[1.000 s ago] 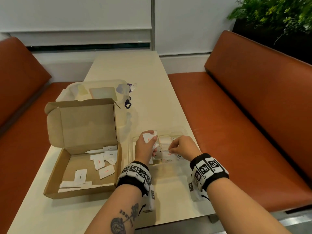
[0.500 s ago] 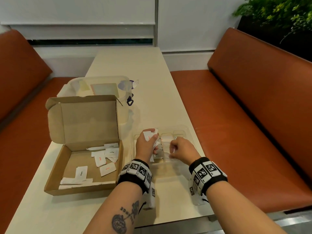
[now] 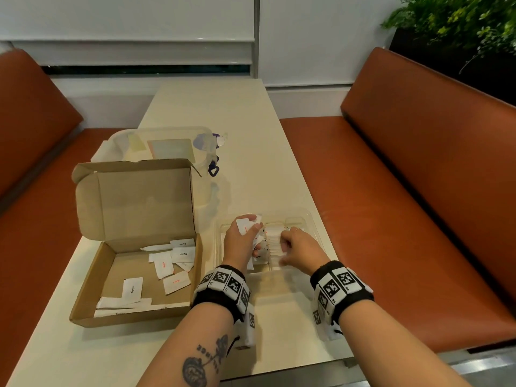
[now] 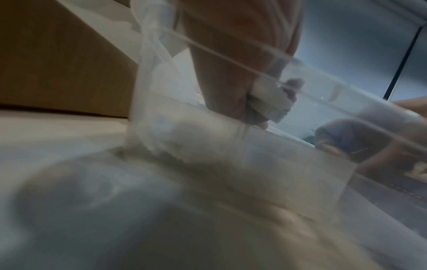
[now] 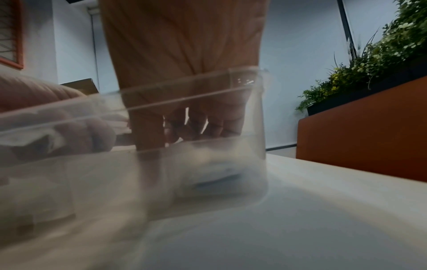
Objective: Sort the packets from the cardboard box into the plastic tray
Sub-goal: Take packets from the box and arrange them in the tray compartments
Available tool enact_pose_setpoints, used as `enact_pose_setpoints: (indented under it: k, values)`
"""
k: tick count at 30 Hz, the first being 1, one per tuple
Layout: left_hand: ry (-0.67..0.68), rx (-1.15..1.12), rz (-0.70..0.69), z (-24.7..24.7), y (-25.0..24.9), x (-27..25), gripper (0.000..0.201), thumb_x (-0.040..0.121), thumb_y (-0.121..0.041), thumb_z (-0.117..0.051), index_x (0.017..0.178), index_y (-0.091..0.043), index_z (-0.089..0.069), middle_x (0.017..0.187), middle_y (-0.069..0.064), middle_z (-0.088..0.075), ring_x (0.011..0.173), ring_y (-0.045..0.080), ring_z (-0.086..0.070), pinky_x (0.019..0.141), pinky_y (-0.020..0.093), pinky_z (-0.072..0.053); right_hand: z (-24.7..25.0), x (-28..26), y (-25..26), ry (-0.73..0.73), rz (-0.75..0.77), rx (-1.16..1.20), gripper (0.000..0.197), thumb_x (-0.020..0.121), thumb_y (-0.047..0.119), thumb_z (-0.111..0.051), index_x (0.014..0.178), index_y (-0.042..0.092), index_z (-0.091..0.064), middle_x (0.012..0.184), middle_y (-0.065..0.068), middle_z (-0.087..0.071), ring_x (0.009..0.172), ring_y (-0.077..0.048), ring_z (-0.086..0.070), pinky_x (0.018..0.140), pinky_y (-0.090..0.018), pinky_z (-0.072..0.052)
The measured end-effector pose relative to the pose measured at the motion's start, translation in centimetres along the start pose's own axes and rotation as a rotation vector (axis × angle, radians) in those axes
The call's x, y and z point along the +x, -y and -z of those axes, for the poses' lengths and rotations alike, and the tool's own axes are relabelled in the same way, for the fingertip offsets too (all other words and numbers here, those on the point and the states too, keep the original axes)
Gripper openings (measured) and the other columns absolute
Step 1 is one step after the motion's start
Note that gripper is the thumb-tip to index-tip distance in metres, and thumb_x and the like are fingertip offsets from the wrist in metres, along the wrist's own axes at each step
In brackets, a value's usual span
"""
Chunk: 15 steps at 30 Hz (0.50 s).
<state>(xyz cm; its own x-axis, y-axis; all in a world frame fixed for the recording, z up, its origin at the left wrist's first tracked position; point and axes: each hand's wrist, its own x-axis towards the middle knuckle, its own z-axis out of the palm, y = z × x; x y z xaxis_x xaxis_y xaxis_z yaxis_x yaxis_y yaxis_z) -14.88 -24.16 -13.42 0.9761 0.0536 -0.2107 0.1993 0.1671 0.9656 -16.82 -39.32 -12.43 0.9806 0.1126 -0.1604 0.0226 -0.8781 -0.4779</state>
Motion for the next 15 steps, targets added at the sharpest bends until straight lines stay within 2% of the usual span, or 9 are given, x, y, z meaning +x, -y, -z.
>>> enact_pose_setpoints:
  k: [4, 10, 13, 15]
  values:
    - [0.009, -0.046, 0.029, -0.1, -0.1, -0.1, 0.014, 0.094, -0.009, -0.052, 0.095, -0.021, -0.059, 0.080, 0.005, -0.064, 0.043, 0.014, -0.046, 0.037, 0.020, -0.035, -0.1, 0.0, 0.1, -0.018, -0.025, 0.020, 0.044, 0.064, 0.011, -0.079, 0.060, 0.023, -0.037, 0.074, 0.007, -0.041, 0.062, -0.010, -0.040, 0.052, -0.021, -0.027]
    - [0.050, -0.167, 0.096, 0.0, -0.4, -0.3, 0.020, 0.099, -0.009, -0.041, 0.099, -0.017, -0.059, 0.084, 0.011, -0.064, 0.039, 0.014, -0.047, 0.036, 0.018, -0.034, 0.0, -0.3, 0.1, -0.019, -0.025, 0.052, 0.039, 0.066, 0.014, -0.079, 0.063, 0.022, -0.041, 0.075, 0.006, -0.044, 0.067, -0.014, -0.044, 0.053, -0.020, -0.029]
    - [0.074, -0.190, 0.105, 0.0, -0.6, -0.3, 0.021, 0.100, -0.010, -0.039, 0.099, -0.017, -0.058, 0.089, 0.012, -0.065, 0.040, 0.014, -0.047, 0.036, 0.017, -0.033, 0.3, -0.3, 0.7, -0.143, -0.036, 0.191, 0.022, 0.077, 0.024, -0.073, 0.071, 0.017, -0.053, 0.072, 0.004, -0.053, 0.065, -0.011, -0.047, 0.054, -0.019, -0.033]
    - [0.090, -0.175, 0.098, 0.0, -0.7, -0.4, 0.021, 0.099, -0.011, -0.040, 0.099, -0.018, -0.059, 0.092, 0.012, -0.065, 0.041, 0.015, -0.048, 0.036, 0.017, -0.034, 0.5, -0.2, 1.6, -0.214, -0.057, 0.352, 0.028, 0.085, 0.034, -0.066, 0.072, 0.009, -0.060, 0.069, -0.002, -0.058, 0.062, -0.011, -0.049, 0.057, -0.021, -0.037]
